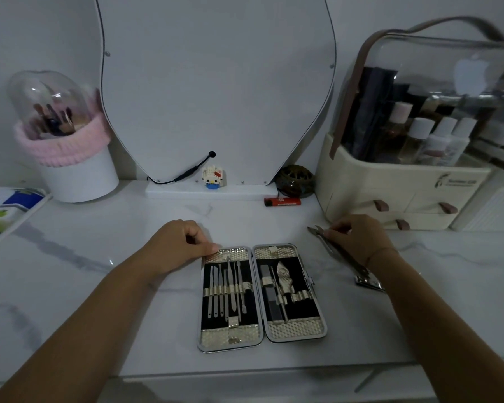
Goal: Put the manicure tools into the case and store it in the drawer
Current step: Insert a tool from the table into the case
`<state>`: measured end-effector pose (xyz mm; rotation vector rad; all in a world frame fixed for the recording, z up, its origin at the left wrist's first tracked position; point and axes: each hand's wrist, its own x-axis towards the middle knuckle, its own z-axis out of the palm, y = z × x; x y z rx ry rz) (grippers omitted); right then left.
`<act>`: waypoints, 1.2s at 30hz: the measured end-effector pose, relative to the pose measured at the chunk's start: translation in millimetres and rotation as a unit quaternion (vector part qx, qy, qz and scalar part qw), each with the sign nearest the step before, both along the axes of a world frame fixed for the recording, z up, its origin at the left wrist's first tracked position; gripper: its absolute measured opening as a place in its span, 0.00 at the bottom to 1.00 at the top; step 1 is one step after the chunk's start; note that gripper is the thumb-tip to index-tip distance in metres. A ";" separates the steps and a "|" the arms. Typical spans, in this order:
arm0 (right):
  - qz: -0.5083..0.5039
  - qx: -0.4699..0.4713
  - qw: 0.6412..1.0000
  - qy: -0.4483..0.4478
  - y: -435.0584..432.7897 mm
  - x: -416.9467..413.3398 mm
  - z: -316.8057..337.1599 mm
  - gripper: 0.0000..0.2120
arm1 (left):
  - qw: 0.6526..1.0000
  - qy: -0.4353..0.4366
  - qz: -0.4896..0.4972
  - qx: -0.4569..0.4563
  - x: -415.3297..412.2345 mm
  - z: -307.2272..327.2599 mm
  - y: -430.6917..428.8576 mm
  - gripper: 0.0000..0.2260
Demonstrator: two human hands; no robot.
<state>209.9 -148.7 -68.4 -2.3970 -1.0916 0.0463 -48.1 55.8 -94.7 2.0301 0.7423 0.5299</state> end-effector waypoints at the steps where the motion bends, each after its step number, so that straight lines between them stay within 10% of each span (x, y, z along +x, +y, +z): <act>1: -0.004 -0.009 1.000 -0.001 2.7 -0.8 0.8 0.12 | 1.000 0.000 0.000 -0.001 0.1 0.0 0.2 0.10; 14: -0.008 0.103 0.993 0.054 17.3 -17.6 19.7 0.09 | 1.000 0.008 0.003 0.007 -0.7 1.7 -1.1 0.10; 22: 0.156 0.179 0.924 0.300 67.2 -71.9 13.9 0.10 | 1.000 0.014 0.008 0.007 -2.2 2.0 -2.1 0.10; 36: 0.162 0.184 0.934 0.260 95.0 -68.8 -14.1 0.07 | 0.999 0.034 0.003 0.015 -2.4 3.4 -0.3 0.10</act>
